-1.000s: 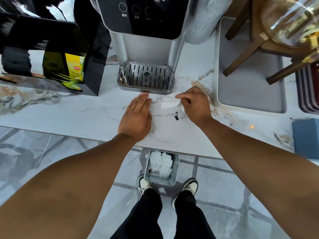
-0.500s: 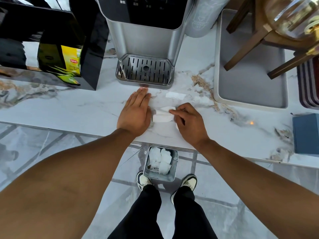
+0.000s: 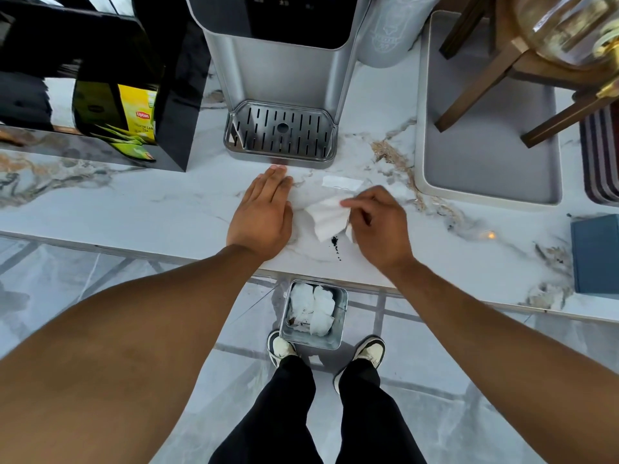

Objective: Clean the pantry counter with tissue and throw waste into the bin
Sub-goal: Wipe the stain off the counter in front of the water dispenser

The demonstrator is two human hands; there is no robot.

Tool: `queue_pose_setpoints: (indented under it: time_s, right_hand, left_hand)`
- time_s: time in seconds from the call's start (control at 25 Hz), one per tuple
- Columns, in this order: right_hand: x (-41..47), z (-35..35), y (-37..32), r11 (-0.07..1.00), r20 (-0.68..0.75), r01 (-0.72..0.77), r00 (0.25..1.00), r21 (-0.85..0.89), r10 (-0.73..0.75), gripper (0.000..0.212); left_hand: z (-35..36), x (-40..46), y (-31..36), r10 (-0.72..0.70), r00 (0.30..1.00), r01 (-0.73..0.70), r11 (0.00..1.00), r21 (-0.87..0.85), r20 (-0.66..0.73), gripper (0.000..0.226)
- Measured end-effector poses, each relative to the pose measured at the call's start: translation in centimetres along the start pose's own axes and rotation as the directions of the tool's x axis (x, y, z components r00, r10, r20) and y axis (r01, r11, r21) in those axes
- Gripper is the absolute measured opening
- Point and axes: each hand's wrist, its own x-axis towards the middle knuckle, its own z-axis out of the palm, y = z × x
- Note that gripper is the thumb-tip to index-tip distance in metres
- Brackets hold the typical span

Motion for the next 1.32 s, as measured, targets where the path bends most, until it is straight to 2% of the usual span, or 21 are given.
queue_pose_setpoints:
  time_s: [0.12, 0.24, 0.48, 0.76, 1.08, 1.32]
  right_hand:
    - [4.2, -0.2, 0.3, 0.999, -0.038, -0.014, 0.999, -0.043, 0.013, 0.027]
    - [6.3, 0.4, 0.6, 0.999, 0.056, -0.011, 0.998, -0.053, 0.014, 0.023]
    - [3.6, 1.4, 0.4, 0.994, 0.183, -0.029, 0.983, 0.109, 0.009, 0.011]
    - [-3.5, 1.4, 0.0, 0.998, 0.049, -0.049, 0.998, 0.03, 0.048, 0.009]
    - [-8.3, 0.6, -1.0, 0.981, 0.123, -0.173, 0.979, 0.092, 0.161, 0.008]
    - [-4.3, -0.9, -1.2, 0.94, -0.108, -0.293, 0.943, 0.174, 0.314, 0.01]
  left_hand:
    - [0.0, 0.0, 0.0, -0.008, 1.0, 0.008, 1.0, 0.0, -0.002, 0.051]
    - [0.0, -0.1, 0.0, -0.009, 1.0, 0.009, 1.0, 0.006, -0.003, 0.051]
    - [0.2, 0.1, -0.1, -0.009, 1.0, 0.009, 1.0, 0.019, 0.001, 0.053]
    - [0.2, 0.0, 0.0, -0.007, 1.0, 0.007, 1.0, 0.017, -0.006, 0.054]
    - [-0.2, -0.1, 0.5, -0.014, 1.0, 0.014, 1.0, -0.004, -0.02, 0.052]
    - [-0.3, -0.1, 0.5, -0.021, 1.0, 0.021, 1.0, -0.002, 0.0, 0.053]
